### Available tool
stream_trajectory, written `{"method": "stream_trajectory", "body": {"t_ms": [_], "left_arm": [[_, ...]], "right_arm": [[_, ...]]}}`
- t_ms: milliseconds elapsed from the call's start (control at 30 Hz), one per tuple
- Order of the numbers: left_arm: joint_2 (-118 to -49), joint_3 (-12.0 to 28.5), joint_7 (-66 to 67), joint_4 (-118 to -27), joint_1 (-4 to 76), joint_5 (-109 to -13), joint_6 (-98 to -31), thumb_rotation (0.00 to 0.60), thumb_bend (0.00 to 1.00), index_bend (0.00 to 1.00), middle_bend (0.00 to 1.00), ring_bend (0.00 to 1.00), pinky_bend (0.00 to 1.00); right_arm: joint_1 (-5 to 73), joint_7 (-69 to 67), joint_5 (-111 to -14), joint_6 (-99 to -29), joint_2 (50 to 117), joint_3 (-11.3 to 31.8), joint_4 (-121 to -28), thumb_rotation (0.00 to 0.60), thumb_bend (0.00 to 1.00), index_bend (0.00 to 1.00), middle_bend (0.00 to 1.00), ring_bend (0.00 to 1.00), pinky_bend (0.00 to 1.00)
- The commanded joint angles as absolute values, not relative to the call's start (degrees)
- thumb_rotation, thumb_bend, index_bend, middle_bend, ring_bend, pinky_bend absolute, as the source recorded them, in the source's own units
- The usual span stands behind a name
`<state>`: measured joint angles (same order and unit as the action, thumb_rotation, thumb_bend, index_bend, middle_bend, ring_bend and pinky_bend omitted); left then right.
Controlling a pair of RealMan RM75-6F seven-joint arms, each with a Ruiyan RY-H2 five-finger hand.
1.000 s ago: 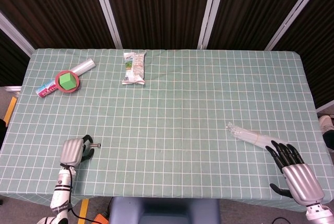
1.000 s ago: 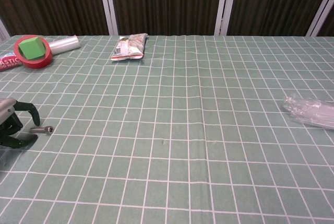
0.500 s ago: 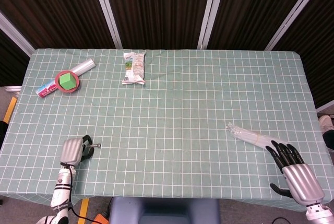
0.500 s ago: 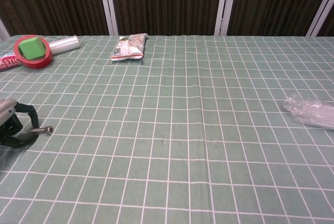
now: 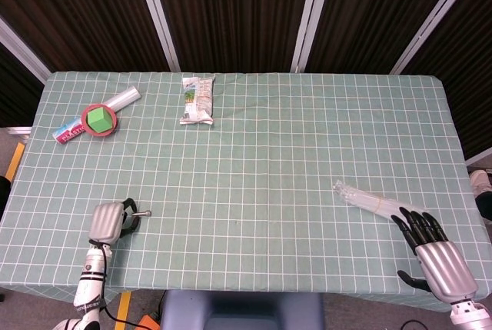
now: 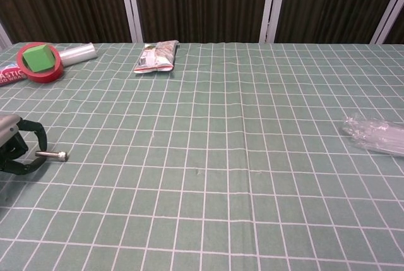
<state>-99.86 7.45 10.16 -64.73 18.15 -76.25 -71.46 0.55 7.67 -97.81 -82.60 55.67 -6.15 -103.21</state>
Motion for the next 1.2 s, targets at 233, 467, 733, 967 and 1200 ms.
{"method": "stream_trajectory", "body": {"t_ms": [233, 467, 733, 967, 1200], "left_arm": [[-98.63, 7.21, 11.86, -68.69, 18.27, -77.34, -73.19, 0.6, 0.37, 0.53, 1.0, 1.0, 1.0], [-98.63, 7.24, 13.68, -70.22, 19.01, -77.17, -72.73, 0.6, 0.37, 0.52, 1.0, 1.0, 1.0], [-98.23, 7.05, 15.22, -71.17, 19.48, -76.57, -72.0, 0.6, 0.36, 0.41, 1.0, 1.0, 1.0], [-95.84, 5.72, 16.0, -74.2, 18.75, -78.08, -73.57, 0.6, 0.36, 0.25, 1.0, 1.0, 1.0], [-82.07, -5.7, 8.92, -86.06, 10.19, -91.8, -87.5, 0.6, 0.36, 0.01, 0.2, 0.2, 0.38]], "right_arm": [[0.49, 7.08, -98.13, -82.91, 55.35, -6.24, -103.14, 0.6, 0.25, 0.0, 0.0, 0.0, 0.0], [0.47, 6.83, -98.21, -82.98, 55.21, -6.27, -103.2, 0.6, 0.25, 0.0, 0.0, 0.0, 0.0], [0.52, 6.85, -98.02, -82.84, 55.2, -6.19, -103.19, 0.6, 0.25, 0.0, 0.0, 0.0, 0.0], [0.39, 6.9, -98.14, -83.08, 55.13, -6.23, -103.32, 0.6, 0.25, 0.0, 0.0, 0.0, 0.0], [0.27, 6.2, -98.1, -83.48, 54.77, -6.17, -103.29, 0.6, 0.25, 0.0, 0.0, 0.0, 0.0]]}}
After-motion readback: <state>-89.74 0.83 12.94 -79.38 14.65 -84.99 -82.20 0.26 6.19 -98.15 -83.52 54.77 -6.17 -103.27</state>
